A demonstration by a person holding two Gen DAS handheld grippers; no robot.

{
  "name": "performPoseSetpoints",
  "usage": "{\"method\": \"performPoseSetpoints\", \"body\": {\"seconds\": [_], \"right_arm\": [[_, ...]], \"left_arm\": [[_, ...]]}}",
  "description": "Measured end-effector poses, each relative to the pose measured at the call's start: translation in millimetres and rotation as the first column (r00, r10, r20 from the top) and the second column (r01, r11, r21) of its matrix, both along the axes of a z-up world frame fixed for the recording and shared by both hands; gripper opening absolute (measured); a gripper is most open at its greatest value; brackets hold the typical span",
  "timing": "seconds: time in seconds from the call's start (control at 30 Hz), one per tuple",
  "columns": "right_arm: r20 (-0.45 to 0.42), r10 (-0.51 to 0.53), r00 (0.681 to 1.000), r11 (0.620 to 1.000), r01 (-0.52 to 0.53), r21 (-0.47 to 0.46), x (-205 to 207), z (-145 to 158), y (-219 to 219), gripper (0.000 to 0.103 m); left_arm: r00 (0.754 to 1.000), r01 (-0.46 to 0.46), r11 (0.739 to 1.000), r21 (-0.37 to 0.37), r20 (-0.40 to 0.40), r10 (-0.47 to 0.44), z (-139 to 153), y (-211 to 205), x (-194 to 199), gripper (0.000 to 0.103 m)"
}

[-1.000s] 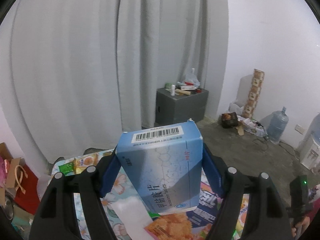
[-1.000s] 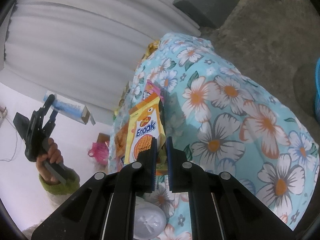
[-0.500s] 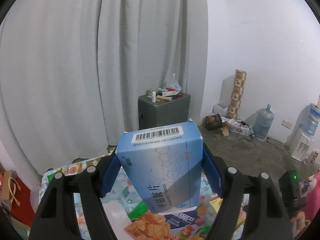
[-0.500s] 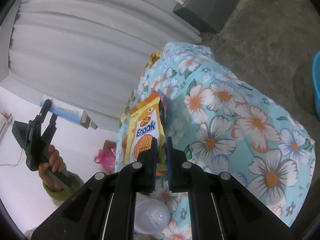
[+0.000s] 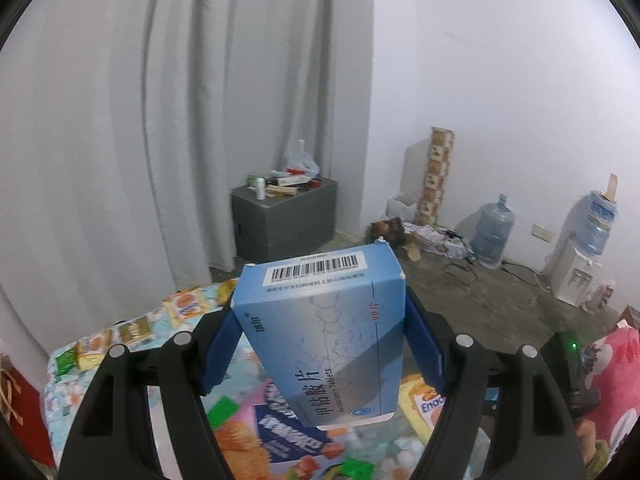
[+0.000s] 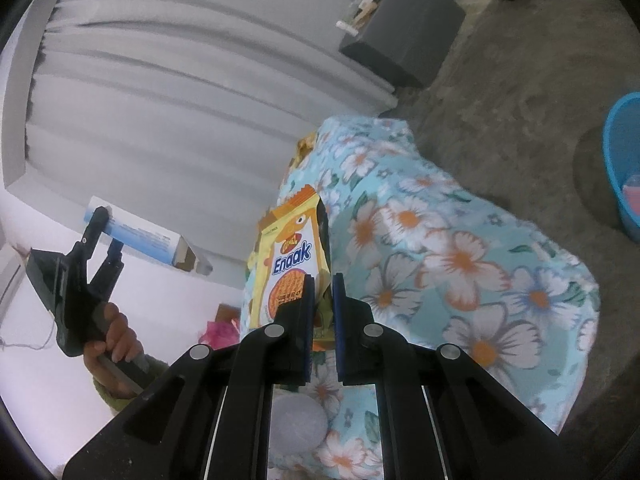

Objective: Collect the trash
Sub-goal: 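Lift the blue box and Enaak packet and carry them toward the wastebasket, then open both grippers over the blue wastebasket to drop the box and packet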

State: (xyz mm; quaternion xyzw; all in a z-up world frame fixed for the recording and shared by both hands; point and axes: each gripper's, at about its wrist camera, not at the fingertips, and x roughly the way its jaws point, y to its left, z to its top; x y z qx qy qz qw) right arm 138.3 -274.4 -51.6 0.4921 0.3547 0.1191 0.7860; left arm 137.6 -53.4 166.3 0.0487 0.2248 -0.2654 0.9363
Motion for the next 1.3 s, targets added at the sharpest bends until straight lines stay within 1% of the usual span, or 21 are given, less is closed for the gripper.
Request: {"method": "performPoseSetpoints", "body": {"seconds": [0.13,0.23,0.33,0.43,0.53,0.57,0.63,0.67,0.73,0.87,0.93,1.0,1.03,1.07,1.1,1.13,1.17,1.2,1.23,1.27,1.3], "right_arm": [[0.004,-0.034,0.999,0.999,0.034,0.006,-13,-1,-17,0.007],[0.002,-0.081,0.997,0.997,0.081,0.0,-26,-4,-36,0.007],[-0.009,-0.154,0.988,0.988,0.154,-0.017,-42,-8,-58,0.007],[-0.042,-0.255,0.966,0.966,0.253,-0.057,-65,-17,-88,0.007],[-0.094,-0.384,0.918,0.919,0.371,-0.13,-95,-27,-122,0.007],[-0.109,-0.417,0.902,0.904,0.399,-0.152,-102,-30,-130,0.007],[-0.143,-0.49,0.86,0.865,0.46,-0.202,-118,-38,-149,0.007],[-0.153,-0.513,0.845,0.851,0.477,-0.219,-123,-41,-155,0.007],[-0.178,-0.554,0.813,0.825,0.507,-0.252,-132,-49,-168,0.007],[-0.236,-0.609,0.758,0.789,0.546,-0.283,-136,-72,-197,0.007],[-0.249,-0.621,0.743,0.78,0.555,-0.289,-132,-80,-205,0.008],[-0.264,-0.646,0.717,0.761,0.573,-0.305,-130,-90,-219,0.013],[-0.272,-0.654,0.706,0.754,0.578,-0.313,-130,-97,-227,0.016],[-0.282,-0.663,0.694,0.747,0.582,-0.323,-126,-106,-236,0.026],[-0.297,-0.675,0.675,0.735,0.587,-0.338,-124,-117,-244,0.043],[-0.308,-0.682,0.664,0.73,0.586,-0.351,-124,-124,-249,0.047],[-0.33,-0.687,0.647,0.724,0.576,-0.379,-123,-136,-255,0.048],[-0.354,-0.691,0.63,0.721,0.567,-0.399,-122,-145,-257,0.048],[-0.38,-0.695,0.61,0.718,0.563,-0.409,-124,-153,-259,0.048],[-0.402,-0.696,0.595,0.718,0.572,-0.396,-129,-161,-258,0.048],[-0.404,-0.693,0.597,0.721,0.586,-0.371,-134,-166,-255,0.048]], "left_arm": [[0.998,0.054,0.999,0.0,-0.032,-0.054,-7,-28,-1,0.073],[0.993,0.1,0.995,0.005,-0.066,-0.099,-13,-54,5,0.073],[0.982,0.153,0.988,0.012,-0.114,-0.151,-21,-84,8,0.073],[0.958,0.214,0.977,0.014,-0.196,-0.207,-34,-123,14,0.073],[0.921,0.279,0.96,0.022,-0.288,-0.261,-54,-167,23,0.073],[0.9,0.311,0.95,0.031,-0.331,-0.283,-65,-190,27,0.073],[0.875,0.34,0.939,0.045,-0.382,-0.299,-80,-220,31,0.073],[0.851,0.366,0.929,0.053,-0.422,-0.312,-94,-243,34,0.073],[0.819,0.402,0.913,0.069,-0.473,-0.324,-116,-279,38,0.073],[0.781,0.447,0.886,0.122,-0.536,-0.32,-156,-344,43,0.073],[0.765,0.466,0.873,0.14,-0.56,-0.318,-173,-373,45,0.074],[0.743,0.495,0.855,0.157,-0.586,-0.323,-195,-403,47,0.074],[0.734,0.511,0.842,0.171,-0.598,-0.324,-204,-415,47,0.079],[0.732,0.524,0.826,0.207,-0.606,-0.312,-217,-429,48,0.084],[0.745,0.517,0.823,0.236,-0.598,-0.296,-226,-438,48,0.085],[0.757,0.507,0.824,0.254,-0.587,-0.285,-232,-442,49,0.086],[0.775,0.49,0.826,0.277,-0.573,-0.267,-239,-446,50,0.086],[0.781,0.476,0.831,0.288,-0.573,-0.249,-244,-447,51,0.086],[0.777,0.47,0.836,0.282,-0.582,-0.24,-247,-446,52,0.086],[0.763,0.468,0.844,0.261,-0.602,-0.236,-249,-442,52,0.086],[0.753,0.468,0.847,0.25,-0.614,-0.235,-250,-436,54,0.086]]}}
